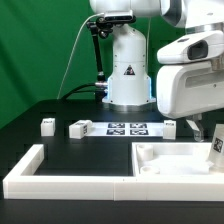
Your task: Assemble one leg
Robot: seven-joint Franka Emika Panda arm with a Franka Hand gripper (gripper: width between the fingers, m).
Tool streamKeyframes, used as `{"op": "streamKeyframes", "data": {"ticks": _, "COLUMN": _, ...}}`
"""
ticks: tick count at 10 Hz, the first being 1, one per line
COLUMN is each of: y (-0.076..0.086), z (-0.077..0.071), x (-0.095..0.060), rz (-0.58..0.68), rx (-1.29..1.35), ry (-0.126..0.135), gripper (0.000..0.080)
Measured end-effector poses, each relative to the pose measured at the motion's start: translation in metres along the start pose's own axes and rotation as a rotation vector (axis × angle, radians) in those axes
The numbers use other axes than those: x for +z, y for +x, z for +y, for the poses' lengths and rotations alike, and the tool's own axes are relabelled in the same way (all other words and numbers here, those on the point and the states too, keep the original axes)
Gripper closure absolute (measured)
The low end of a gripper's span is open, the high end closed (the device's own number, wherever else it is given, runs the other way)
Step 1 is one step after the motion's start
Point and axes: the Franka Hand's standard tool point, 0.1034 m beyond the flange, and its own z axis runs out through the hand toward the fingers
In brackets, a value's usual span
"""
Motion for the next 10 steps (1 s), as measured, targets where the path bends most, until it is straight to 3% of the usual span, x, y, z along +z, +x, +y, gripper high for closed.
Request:
{"op": "streamKeyframes", "data": {"ticks": 2, "y": -0.0005, "z": -0.0029, "x": 0.0015, "rz": 0.001, "rx": -0.005, "ry": 0.000, "gripper": 0.0150}}
{"op": "streamKeyframes", "data": {"ticks": 3, "y": -0.0007, "z": -0.0029, "x": 0.0019, "rz": 0.000, "rx": -0.005, "ry": 0.001, "gripper": 0.0286}}
{"op": "streamKeyframes", "data": {"ticks": 4, "y": -0.0007, "z": -0.0028, "x": 0.0018, "rz": 0.000, "rx": -0.005, "ry": 0.001, "gripper": 0.0286}}
{"op": "streamKeyframes", "data": {"ticks": 5, "y": -0.0007, "z": -0.0028, "x": 0.0018, "rz": 0.000, "rx": -0.005, "ry": 0.001, "gripper": 0.0464}}
{"op": "streamKeyframes", "data": {"ticks": 7, "y": -0.0008, "z": -0.0027, "x": 0.0018, "rz": 0.000, "rx": -0.005, "ry": 0.000, "gripper": 0.0508}}
{"op": "streamKeyframes", "data": {"ticks": 10, "y": -0.0008, "z": -0.0025, "x": 0.0018, "rz": 0.000, "rx": 0.024, "ry": 0.001, "gripper": 0.0508}}
